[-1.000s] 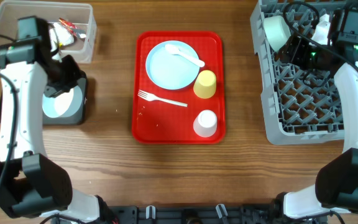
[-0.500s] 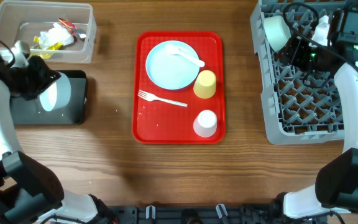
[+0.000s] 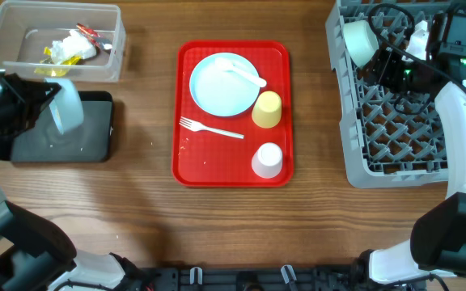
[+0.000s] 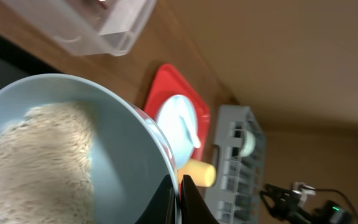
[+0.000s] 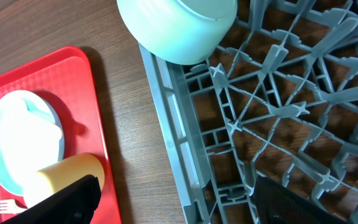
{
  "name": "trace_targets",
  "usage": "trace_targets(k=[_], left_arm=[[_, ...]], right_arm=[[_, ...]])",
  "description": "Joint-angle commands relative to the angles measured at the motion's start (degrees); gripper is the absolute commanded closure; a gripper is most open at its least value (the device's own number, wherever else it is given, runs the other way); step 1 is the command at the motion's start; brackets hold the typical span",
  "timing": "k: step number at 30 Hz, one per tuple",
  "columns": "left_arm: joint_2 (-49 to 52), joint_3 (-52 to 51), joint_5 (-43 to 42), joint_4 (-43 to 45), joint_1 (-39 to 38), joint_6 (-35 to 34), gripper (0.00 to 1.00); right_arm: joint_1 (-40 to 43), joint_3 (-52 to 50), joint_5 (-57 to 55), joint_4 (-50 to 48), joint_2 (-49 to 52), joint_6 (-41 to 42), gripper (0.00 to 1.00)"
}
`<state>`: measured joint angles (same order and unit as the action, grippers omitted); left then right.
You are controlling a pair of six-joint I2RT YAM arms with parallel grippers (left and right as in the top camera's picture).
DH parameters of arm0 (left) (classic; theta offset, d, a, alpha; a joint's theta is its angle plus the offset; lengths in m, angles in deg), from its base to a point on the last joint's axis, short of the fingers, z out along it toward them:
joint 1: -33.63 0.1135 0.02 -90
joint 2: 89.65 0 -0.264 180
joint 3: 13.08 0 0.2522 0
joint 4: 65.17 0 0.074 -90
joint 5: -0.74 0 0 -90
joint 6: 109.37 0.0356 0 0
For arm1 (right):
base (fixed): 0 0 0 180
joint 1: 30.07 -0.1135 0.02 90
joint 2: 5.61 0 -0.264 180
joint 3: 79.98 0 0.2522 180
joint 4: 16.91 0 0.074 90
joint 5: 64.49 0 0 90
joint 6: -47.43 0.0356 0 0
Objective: Sort waste into correct bins and load items into the dishwasher rack
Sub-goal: 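Tilt the blue bowl with the left gripper to pour rice onto the black tray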
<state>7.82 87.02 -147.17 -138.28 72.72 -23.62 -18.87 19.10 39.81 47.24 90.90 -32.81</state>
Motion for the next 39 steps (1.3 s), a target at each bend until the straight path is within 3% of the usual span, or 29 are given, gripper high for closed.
trace_targets(k=[1, 27, 39], left_arm=[[-0.92, -0.31, -11.08, -0.15, 1.25, 2.40, 0.96], [-0.92, -0.31, -30.14, 0.92, 3.96, 2.56, 0.96], [-0.92, -0.31, -30.14, -0.90, 8.39, 2.58, 0.96]], right_arm=[[-0.31, 0.48, -0.63, 0.22, -0.61, -0.76, 0.16], [-0.31, 0.48, 0.44, 1.20, -0.61, -0.79, 0.16], [-0.31, 0.48, 0.44, 1.73, -0.61, -0.76, 0.16]])
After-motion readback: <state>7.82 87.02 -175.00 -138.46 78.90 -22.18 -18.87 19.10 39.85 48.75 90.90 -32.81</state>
